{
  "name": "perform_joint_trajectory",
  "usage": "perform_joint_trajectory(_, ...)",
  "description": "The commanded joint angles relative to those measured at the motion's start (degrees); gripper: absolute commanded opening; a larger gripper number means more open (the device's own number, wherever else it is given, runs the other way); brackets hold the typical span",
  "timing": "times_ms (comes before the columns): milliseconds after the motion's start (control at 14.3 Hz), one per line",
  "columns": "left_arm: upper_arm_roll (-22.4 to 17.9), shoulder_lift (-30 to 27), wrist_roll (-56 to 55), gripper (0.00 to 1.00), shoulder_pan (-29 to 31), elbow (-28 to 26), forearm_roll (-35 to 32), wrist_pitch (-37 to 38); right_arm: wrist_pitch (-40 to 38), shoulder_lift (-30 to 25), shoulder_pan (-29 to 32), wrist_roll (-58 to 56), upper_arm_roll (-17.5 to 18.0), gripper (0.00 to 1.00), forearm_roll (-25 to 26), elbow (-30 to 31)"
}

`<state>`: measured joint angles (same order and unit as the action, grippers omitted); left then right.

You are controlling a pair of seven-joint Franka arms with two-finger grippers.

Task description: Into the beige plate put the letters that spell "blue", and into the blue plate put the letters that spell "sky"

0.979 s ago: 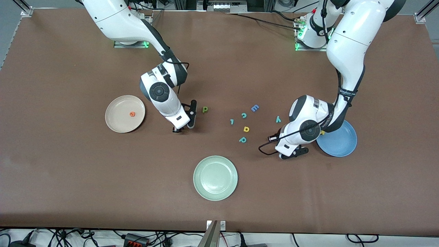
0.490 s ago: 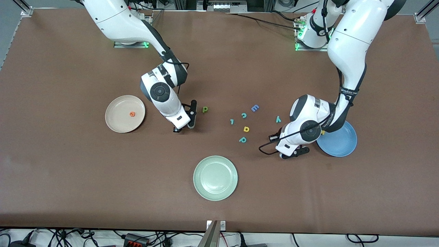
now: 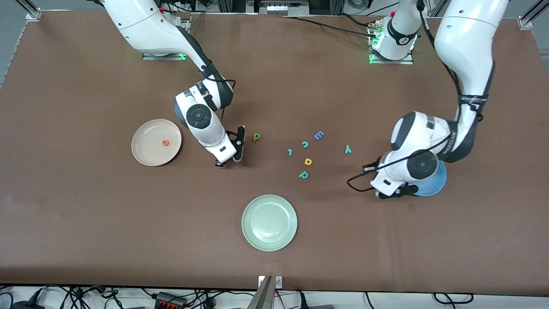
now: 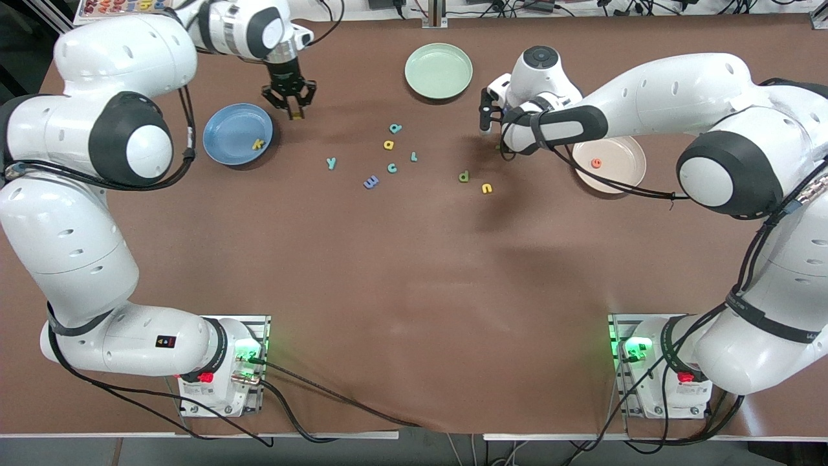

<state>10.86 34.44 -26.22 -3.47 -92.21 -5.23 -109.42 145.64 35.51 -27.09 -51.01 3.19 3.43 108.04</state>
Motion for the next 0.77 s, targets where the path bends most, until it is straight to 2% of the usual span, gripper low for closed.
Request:
perform_joint_trajectory(0, 0.1, -0.6, 8.6, 0.16, 4.2, 0.2, -3.3, 3.4, -1.8, -2.4, 1.1, 1.7, -1.9, 0.02, 0.7, 0.2)
perform_joint_trajectory(280, 0.2, 1.6, 33.4, 0.16, 13.3, 0.2, -3.5, 1.8, -13.9, -8.4, 1.5, 4.5, -6.9, 0.03, 0.7, 1.2)
perform_joint_trajectory(420, 0.1, 3.3, 44.3, 0.16, 17.3, -0.9, -3.5, -1.9, -17.7, -11.6, 2.7, 6.8, -7.9, 0.03, 0.7, 3.9)
perform_joint_trajectory(560, 0.1, 4.1, 49.1, 0.16, 19.9, -3.9, -3.6, -6.7, -18.0, -13.5, 5.5, 7.7, -8.6, 0.03, 0.7, 7.7)
perform_joint_trajectory(699, 0.0, 3.5, 48.4, 0.18, 19.9, -6.5, -3.6, -8.6, -17.9, -14.6, 9.7, 8.0, -8.6, 0.03, 0.7, 11.2)
